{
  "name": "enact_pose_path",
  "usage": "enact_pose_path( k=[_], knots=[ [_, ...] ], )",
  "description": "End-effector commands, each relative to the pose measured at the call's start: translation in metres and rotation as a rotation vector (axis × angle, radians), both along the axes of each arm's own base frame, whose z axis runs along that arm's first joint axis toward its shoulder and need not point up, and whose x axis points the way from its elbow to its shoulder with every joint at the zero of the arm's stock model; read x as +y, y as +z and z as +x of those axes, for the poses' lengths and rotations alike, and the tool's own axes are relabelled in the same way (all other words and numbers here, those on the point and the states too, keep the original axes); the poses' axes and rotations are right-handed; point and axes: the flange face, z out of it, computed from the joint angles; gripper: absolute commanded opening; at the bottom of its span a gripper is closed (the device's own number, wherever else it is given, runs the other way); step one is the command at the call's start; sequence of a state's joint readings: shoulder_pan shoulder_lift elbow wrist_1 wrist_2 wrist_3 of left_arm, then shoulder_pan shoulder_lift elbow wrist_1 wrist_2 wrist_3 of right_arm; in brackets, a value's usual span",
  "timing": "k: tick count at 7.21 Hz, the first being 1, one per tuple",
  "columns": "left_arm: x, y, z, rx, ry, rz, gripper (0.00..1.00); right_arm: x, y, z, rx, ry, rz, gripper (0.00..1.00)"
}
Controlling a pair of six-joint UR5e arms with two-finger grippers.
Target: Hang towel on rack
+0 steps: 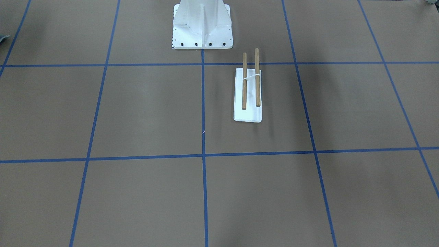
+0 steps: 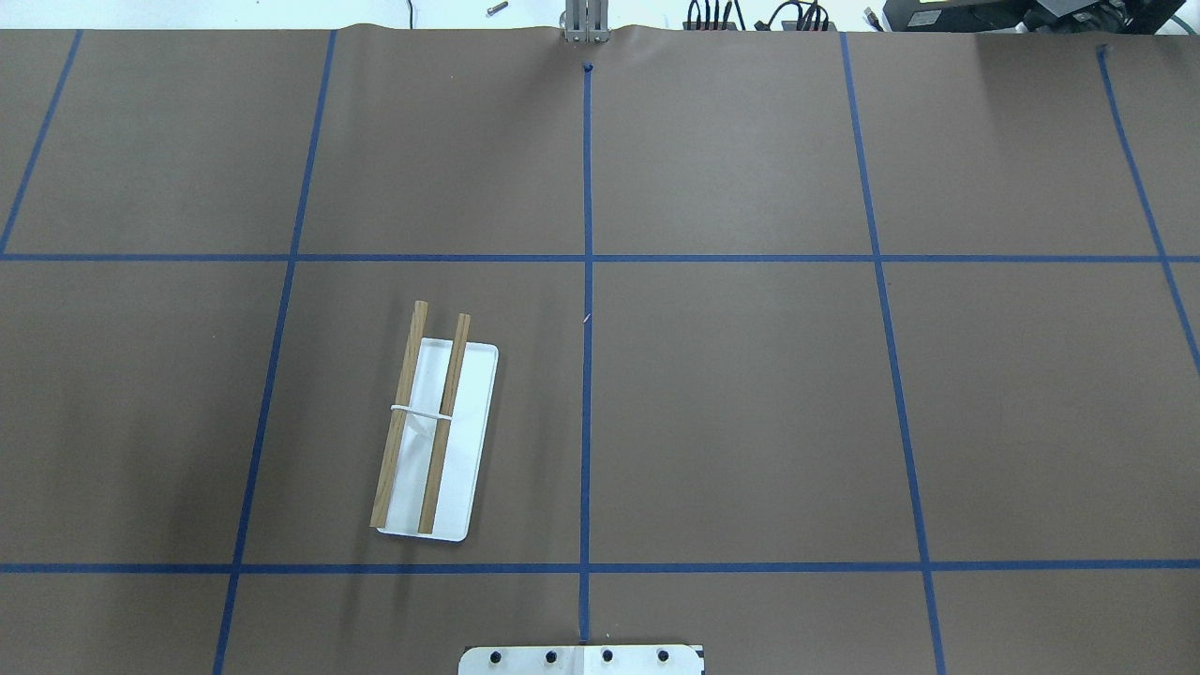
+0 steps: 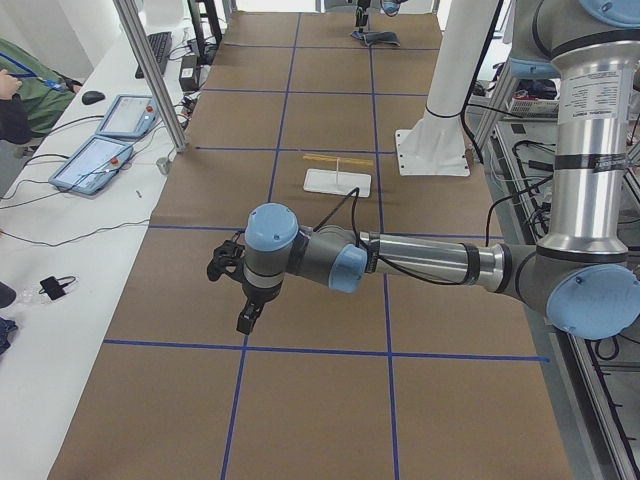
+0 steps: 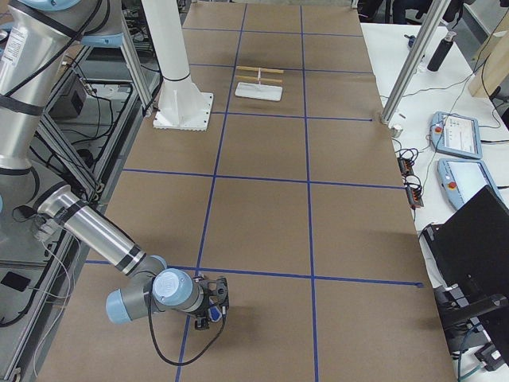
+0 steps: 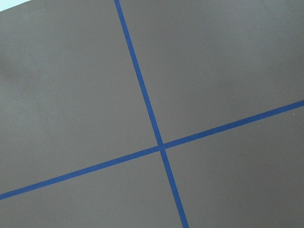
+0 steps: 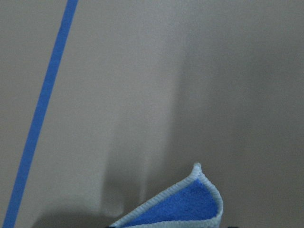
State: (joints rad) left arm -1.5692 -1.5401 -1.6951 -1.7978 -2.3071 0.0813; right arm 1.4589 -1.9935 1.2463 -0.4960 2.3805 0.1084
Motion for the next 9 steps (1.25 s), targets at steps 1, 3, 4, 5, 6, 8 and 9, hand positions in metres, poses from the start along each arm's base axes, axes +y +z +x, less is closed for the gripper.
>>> enact_pose_path(
  k=[1,3,4,5,6,8,9],
  knots=[
    [0.001,0.002,0.0,0.0,0.0,-0.003,0.99,-0.005,0.004,0.0,0.008,0.006,-0.004,0.61],
    [0.001,0.003,0.0,0.0,0.0,-0.006,0.99,-0.005,0.006,0.001,0.02,0.006,0.001,0.63],
    [0.001,0.004,0.0,0.0,0.0,-0.008,0.98,-0.005,0.007,0.001,0.027,0.006,0.001,0.63],
    [0.001,0.004,0.0,0.0,0.0,-0.008,0.99,-0.005,0.008,0.001,0.038,0.007,0.002,0.62],
    [0.001,0.004,0.0,0.0,0.0,-0.008,0.99,-0.009,0.012,0.001,0.041,0.006,-0.002,0.62],
    [0.001,0.005,0.0,0.0,0.0,-0.009,0.99,-0.019,0.019,-0.001,0.043,0.0,-0.006,0.61],
    [0.001,0.005,0.0,0.0,0.0,-0.009,0.98,-0.018,0.019,-0.001,0.042,0.004,-0.008,0.46]
  ],
)
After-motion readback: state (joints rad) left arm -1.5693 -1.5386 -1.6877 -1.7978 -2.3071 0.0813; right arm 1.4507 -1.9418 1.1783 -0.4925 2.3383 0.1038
